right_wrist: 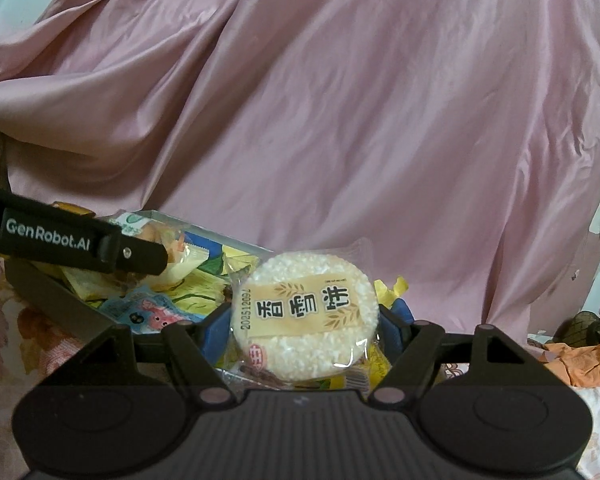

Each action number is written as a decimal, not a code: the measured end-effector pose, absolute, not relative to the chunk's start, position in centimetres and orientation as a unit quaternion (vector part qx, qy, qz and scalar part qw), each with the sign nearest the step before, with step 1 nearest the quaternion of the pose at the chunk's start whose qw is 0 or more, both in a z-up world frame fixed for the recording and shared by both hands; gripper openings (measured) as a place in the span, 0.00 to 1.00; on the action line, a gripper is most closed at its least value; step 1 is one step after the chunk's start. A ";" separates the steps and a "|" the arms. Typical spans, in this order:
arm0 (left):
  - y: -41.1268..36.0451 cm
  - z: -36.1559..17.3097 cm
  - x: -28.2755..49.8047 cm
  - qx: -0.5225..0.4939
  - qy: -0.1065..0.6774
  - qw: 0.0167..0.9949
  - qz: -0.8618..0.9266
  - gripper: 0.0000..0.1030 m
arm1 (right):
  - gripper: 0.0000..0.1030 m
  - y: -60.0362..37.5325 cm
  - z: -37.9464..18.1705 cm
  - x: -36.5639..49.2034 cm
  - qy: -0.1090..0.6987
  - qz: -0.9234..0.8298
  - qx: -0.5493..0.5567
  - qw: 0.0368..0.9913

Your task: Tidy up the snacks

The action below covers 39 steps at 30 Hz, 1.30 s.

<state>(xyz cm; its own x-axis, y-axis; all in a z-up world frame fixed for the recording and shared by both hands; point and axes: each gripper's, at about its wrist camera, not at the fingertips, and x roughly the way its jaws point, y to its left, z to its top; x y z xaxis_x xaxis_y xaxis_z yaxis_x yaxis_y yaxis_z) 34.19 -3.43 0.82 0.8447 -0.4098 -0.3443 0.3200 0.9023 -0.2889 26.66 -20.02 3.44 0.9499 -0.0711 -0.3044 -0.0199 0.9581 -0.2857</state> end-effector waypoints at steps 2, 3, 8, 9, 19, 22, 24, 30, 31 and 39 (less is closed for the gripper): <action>-3.5 0.8 34.1 -0.112 0.201 0.954 -0.191 0.51 | 0.76 -20.0 3.4 26.8 0.160 -0.013 -0.145 0.976; -3.5 0.9 34.1 -0.113 0.198 0.955 -0.191 0.53 | 0.76 -20.0 3.4 26.9 0.162 -0.013 -0.145 0.976; -3.3 1.6 33.8 -0.123 0.182 0.956 -0.195 0.68 | 0.79 -20.0 3.6 27.1 0.168 -0.012 -0.144 0.975; -3.2 1.7 33.7 -0.127 0.181 0.956 -0.195 0.69 | 0.79 -20.0 3.6 27.2 0.170 -0.012 -0.144 0.975; -3.1 2.7 32.9 -0.136 0.163 0.959 -0.187 0.92 | 0.93 -20.3 4.2 27.4 0.171 -0.011 -0.123 0.977; -3.1 3.2 32.5 -0.139 0.155 0.961 -0.181 0.98 | 0.95 -20.6 4.5 27.2 0.169 -0.014 -0.111 0.979; -3.1 3.5 32.2 -0.142 0.152 0.962 -0.176 0.99 | 0.98 -20.9 4.8 26.9 0.167 -0.016 -0.099 0.981; -3.0 4.5 31.2 -0.148 0.153 0.963 -0.164 0.99 | 1.00 -22.3 6.1 25.8 0.153 -0.032 -0.057 0.986; -2.9 4.7 31.0 -0.150 0.154 0.963 -0.161 0.99 | 1.00 -22.5 6.3 25.7 0.151 -0.034 -0.050 0.987; -2.8 6.4 29.2 -0.151 0.148 0.967 -0.143 0.99 | 1.00 -23.6 8.2 23.9 0.123 -0.043 -0.024 0.991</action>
